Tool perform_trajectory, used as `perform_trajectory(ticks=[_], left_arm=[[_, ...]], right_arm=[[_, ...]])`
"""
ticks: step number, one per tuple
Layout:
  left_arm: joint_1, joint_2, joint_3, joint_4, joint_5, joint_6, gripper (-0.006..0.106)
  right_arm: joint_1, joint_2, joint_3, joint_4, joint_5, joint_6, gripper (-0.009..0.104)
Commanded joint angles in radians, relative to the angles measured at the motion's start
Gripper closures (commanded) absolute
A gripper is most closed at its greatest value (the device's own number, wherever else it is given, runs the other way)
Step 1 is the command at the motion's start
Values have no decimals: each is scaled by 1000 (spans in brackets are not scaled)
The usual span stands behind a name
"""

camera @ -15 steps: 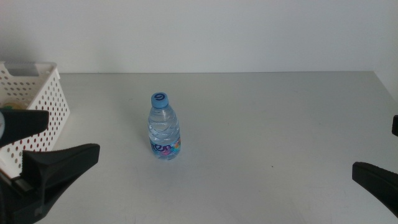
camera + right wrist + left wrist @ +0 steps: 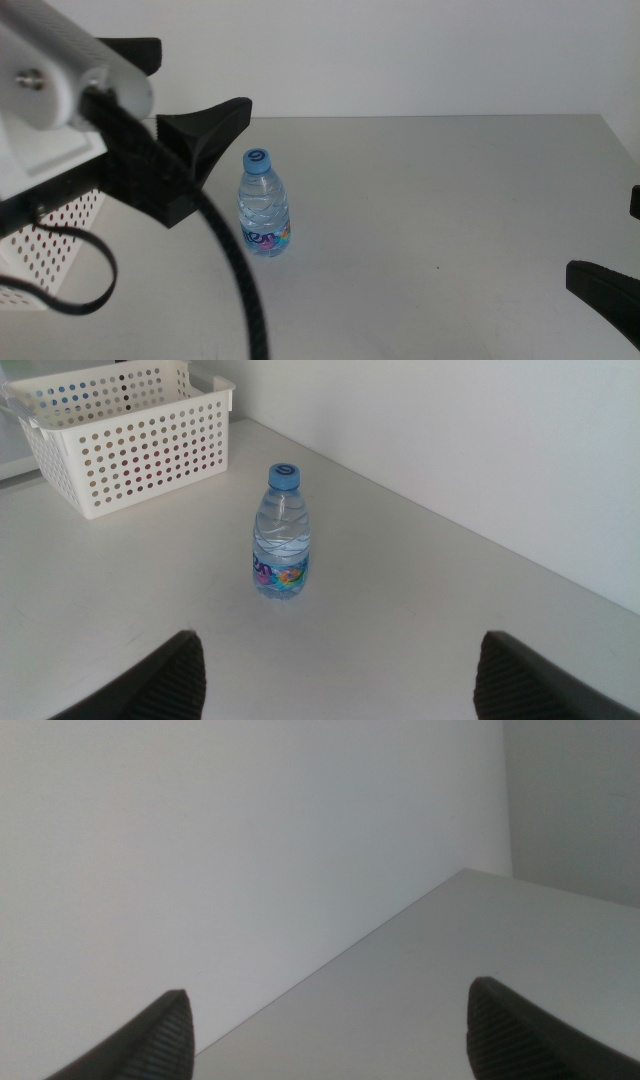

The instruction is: Use arms to grab the bottles and put them into the dustbin to the left of the table.

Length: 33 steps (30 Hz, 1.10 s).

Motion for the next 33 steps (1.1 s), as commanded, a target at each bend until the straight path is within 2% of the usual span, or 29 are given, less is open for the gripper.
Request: perform_trajectory(ticks=[1, 5, 10, 14, 22, 33], left_arm=[[33, 50, -32, 6, -125, -11, 7], [77, 121, -18, -9, -144, -47, 7], [82, 134, 130, -29, -353, -51, 7], [82, 134, 276, -112, -513, -40, 7], [82, 210, 519, -328, -861, 89, 7], [82, 470, 540, -349, -1192, 86, 7]], right_arm=[[-6, 3, -23, -1, -66, -12, 10], [-6, 3, -23, -2, -66, -12, 10], [-6, 3, -23, -2, -66, -12, 10], [-6, 3, -23, -2, -66, -12, 10], [-6, 3, -23, -2, -66, -12, 10], [-6, 3, -23, -2, -66, -12, 10]])
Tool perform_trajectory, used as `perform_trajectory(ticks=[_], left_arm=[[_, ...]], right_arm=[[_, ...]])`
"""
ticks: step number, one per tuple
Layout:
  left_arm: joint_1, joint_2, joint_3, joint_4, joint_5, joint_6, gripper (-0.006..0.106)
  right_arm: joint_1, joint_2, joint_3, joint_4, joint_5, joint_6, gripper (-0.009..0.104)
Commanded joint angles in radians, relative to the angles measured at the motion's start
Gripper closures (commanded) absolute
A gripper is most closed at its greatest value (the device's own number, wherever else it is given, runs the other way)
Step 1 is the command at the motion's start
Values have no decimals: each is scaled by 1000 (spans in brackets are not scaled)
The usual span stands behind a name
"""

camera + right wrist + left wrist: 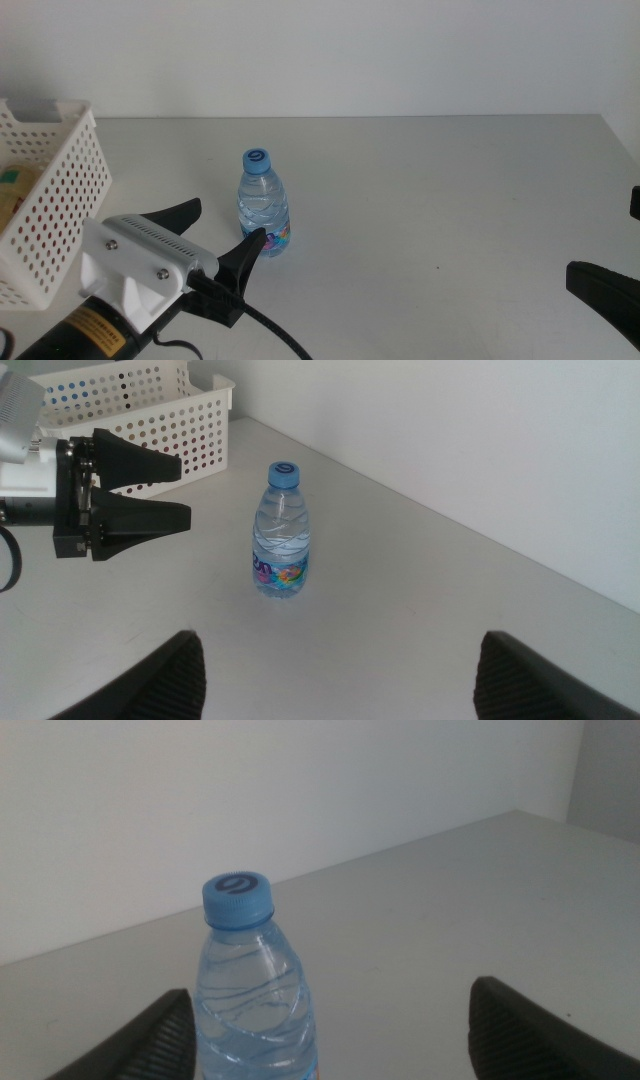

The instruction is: Use arms to grab the bottles and put them into the dustbin to the left of the table.

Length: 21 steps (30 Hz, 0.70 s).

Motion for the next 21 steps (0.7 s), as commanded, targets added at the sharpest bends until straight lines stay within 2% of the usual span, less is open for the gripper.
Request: perform_trajectory(ticks=[1, 12, 14, 16, 21], left_arm=[[2, 36, -35, -26, -177, -4, 7], [5, 224, -191, -90, -189, -2, 7], [31, 248, -211, -76, -175, -5, 7], [71, 265, -231, -16, -155, -35, 7], [184, 296, -292, 204, -88, -152, 7]], right_arm=[[-6, 3, -23, -2, -69, -12, 10], [-6, 3, -23, -2, -69, -12, 10], [-6, 3, -23, -2, -69, -12, 10], [-6, 3, -23, -2, -69, -12, 10], [-6, 3, -23, -2, -69, -12, 10]])
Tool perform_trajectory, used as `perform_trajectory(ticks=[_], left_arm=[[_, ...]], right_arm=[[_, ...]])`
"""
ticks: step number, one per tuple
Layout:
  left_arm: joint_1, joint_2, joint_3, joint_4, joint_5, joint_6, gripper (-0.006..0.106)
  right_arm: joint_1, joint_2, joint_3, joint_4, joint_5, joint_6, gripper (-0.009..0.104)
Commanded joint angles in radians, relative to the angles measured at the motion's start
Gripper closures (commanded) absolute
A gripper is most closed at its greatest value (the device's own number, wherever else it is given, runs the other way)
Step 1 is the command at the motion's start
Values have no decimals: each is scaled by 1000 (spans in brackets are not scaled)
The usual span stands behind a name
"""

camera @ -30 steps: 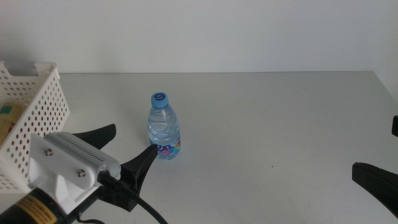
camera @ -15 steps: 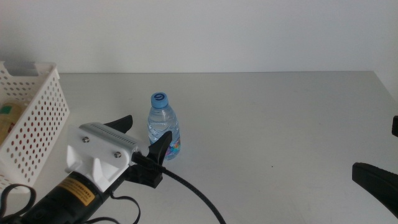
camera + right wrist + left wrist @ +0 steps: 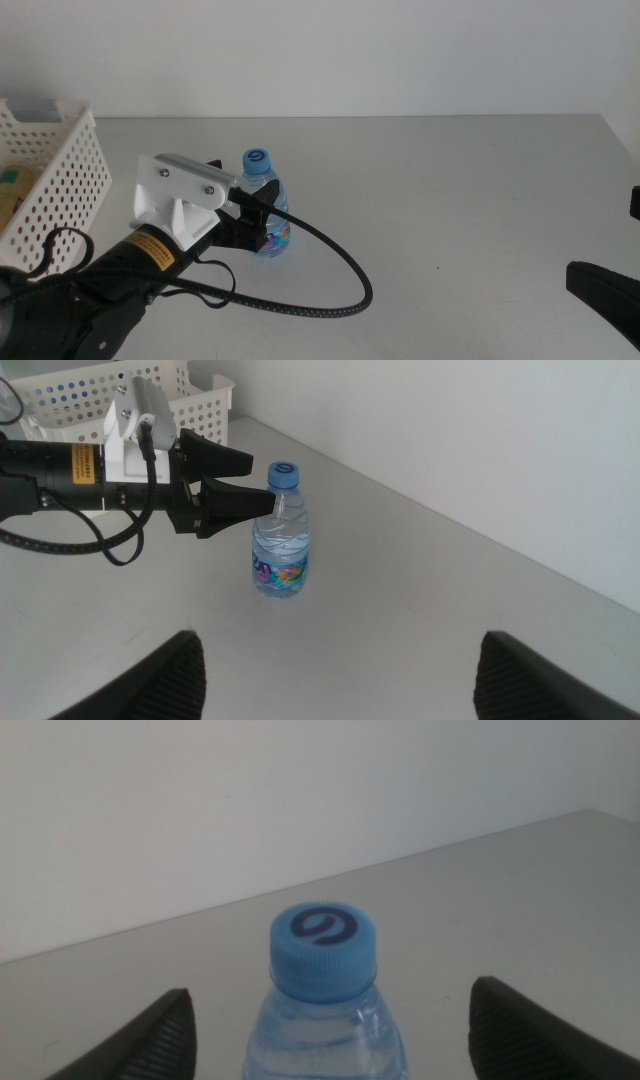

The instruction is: Use arms to grab the bottles and put them into the dustbin to the left of the table.

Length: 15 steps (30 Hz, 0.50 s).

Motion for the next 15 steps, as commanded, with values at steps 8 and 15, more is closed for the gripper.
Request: perform_trajectory(ticks=[8, 15], left_arm=[[103, 118, -163, 233, -45, -137, 7], [103, 251, -214, 233, -132, -158, 7]], right_arm=[[-6, 3, -23, -2, -70, -12, 10], [-6, 3, -23, -2, -70, -12, 10]])
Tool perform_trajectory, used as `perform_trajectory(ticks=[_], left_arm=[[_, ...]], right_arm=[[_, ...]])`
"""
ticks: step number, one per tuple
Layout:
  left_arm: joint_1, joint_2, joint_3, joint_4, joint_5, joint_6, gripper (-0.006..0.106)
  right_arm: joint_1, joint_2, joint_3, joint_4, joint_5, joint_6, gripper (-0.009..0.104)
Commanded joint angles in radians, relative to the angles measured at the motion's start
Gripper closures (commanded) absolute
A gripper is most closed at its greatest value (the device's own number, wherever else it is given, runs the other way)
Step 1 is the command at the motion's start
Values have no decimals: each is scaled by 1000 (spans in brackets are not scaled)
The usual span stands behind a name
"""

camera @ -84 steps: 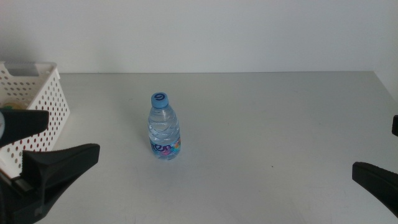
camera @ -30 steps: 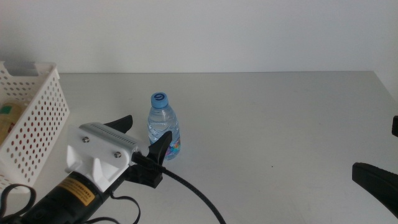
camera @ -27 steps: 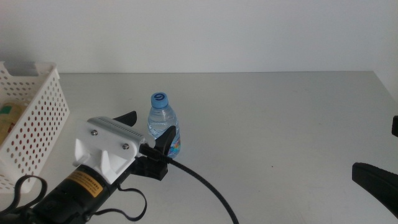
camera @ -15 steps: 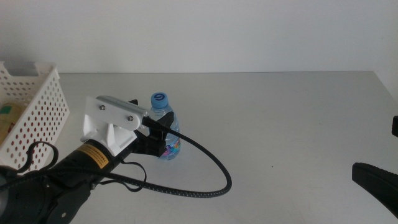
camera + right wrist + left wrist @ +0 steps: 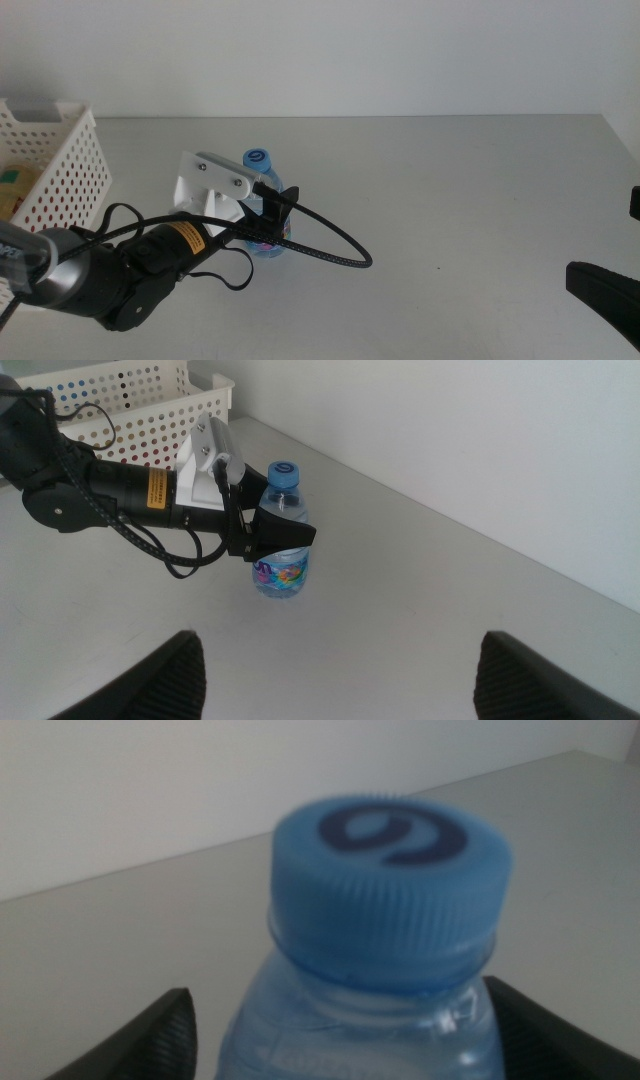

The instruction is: Use arms to grab the bottles and put them into the dustbin to the left of the table.

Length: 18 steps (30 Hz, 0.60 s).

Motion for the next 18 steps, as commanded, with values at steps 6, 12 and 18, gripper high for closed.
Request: perform_trajectory(ticks=[6, 12, 18], left_arm=[[3, 66, -25, -11, -238, -27, 7], [3, 108, -25, -11, -320, -23, 12], [3, 108, -25, -10, -325, -34, 41]], right_arm=[[-6, 3, -23, -2, -70, -12, 10], [-6, 3, -23, -2, -70, -12, 10], [-6, 3, -23, -2, -70, -12, 10]])
